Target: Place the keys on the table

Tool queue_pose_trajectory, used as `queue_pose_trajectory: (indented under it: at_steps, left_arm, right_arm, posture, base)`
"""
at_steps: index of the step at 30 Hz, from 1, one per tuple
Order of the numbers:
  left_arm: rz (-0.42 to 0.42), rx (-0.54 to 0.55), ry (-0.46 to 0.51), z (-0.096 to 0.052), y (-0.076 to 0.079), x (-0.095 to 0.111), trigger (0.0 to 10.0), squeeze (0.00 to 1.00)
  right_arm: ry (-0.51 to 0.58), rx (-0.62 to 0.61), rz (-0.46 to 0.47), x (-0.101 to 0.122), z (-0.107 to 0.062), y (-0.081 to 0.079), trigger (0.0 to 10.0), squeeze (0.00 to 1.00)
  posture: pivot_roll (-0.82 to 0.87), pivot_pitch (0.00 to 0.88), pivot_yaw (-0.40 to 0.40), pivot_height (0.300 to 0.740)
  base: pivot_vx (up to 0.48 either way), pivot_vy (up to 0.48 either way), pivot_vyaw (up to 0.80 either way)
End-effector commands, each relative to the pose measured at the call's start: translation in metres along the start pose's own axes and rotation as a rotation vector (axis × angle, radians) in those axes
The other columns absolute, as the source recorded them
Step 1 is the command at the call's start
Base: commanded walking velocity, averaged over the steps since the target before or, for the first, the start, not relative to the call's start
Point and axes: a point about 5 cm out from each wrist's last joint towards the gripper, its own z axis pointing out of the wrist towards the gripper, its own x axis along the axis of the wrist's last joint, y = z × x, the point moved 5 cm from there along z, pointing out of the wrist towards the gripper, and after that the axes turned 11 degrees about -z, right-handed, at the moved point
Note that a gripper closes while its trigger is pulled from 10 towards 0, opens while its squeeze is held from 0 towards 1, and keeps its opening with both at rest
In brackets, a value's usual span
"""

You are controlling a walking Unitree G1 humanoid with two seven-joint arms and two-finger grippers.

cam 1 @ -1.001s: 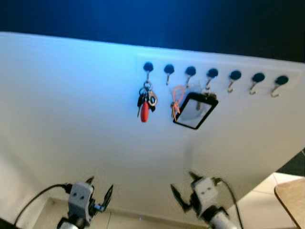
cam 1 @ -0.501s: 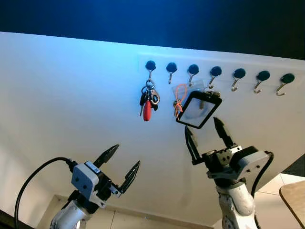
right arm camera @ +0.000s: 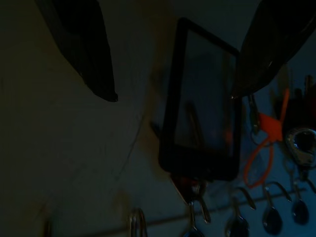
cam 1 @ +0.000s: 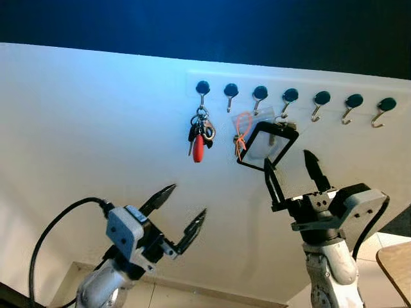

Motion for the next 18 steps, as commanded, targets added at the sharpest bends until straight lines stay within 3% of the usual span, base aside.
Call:
queue_pose_trajectory:
  at_steps: [1, 3, 18]
  left_arm:
    - [-0.015, -0.049, -0.015, 0.004, 0.008, 0.0, 10.0, 0.0]
    - [-0.035, -0.076, -0.002, 0.013, 0.013, 0.003, 10.0, 0.0]
    - [-0.045, -0.105, 0.014, 0.023, 0.017, 0.012, 10.0, 0.0]
  right_arm:
    - [0.002, -0.001, 0.027, 0.002, 0.001, 0.001, 10.0, 0.0]
    - [-0.007, 0.066, 0.087, 0.001, 0.005, -0.011, 10.0, 0.0]
    - [-0.001, 0.212, 0.171, 0.007, 0.007, -0.037, 10.0, 0.0]
  posture:
    - [0.05, 0.068, -0.016, 0.74]
    - [0.05, 0.068, -0.011, 0.74]
    - [0.05, 0.07, -0.013, 0.74]
  base:
    - [0.0, 0.0, 0.0]
    - [0.0, 0.0, 0.0]
    - [0.0, 0.0, 0.0]
